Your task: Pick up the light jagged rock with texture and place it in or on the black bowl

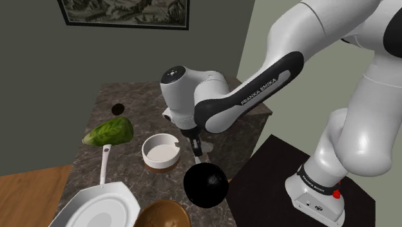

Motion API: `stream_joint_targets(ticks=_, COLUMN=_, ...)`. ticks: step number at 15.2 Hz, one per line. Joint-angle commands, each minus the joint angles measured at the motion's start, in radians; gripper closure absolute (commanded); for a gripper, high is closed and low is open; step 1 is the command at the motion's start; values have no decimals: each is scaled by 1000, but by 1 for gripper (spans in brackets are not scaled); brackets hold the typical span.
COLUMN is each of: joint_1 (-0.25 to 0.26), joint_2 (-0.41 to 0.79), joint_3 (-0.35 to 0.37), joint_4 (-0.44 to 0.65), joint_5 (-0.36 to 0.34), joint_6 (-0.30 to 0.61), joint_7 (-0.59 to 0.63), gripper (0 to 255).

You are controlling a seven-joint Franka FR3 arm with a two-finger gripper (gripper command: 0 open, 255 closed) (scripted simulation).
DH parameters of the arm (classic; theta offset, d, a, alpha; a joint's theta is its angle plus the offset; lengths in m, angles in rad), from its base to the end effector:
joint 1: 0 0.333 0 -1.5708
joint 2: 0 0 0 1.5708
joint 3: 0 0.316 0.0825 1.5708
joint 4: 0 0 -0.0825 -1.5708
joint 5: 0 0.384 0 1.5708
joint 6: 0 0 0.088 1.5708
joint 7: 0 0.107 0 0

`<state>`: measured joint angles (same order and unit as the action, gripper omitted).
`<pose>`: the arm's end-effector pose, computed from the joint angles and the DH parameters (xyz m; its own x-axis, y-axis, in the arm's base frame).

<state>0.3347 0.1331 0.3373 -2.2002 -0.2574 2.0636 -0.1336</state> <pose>0.4124 0.3105 0.3076 0.5624 0.7774 -0.2817 0.8235 -0.5573 0.1061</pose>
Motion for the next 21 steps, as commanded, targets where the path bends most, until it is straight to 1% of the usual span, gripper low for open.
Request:
stream_joint_targets(ticks=1, joint_1=19, joint_2=-49, joint_3=23, joint_4=-59, joint_5=27, joint_6=7, joint_7=29, gripper=255)
stream_joint_targets(ticks=7, joint_1=87, joint_2=-150, joint_3=93, joint_4=-174, joint_5=108, joint_6=16, joint_7=116, gripper=255)
stream_joint_targets(ticks=21, joint_1=90, joint_2=14, joint_3=79, joint_4=-210, joint_5=2, joint_6=189, joint_7=211, gripper=255)
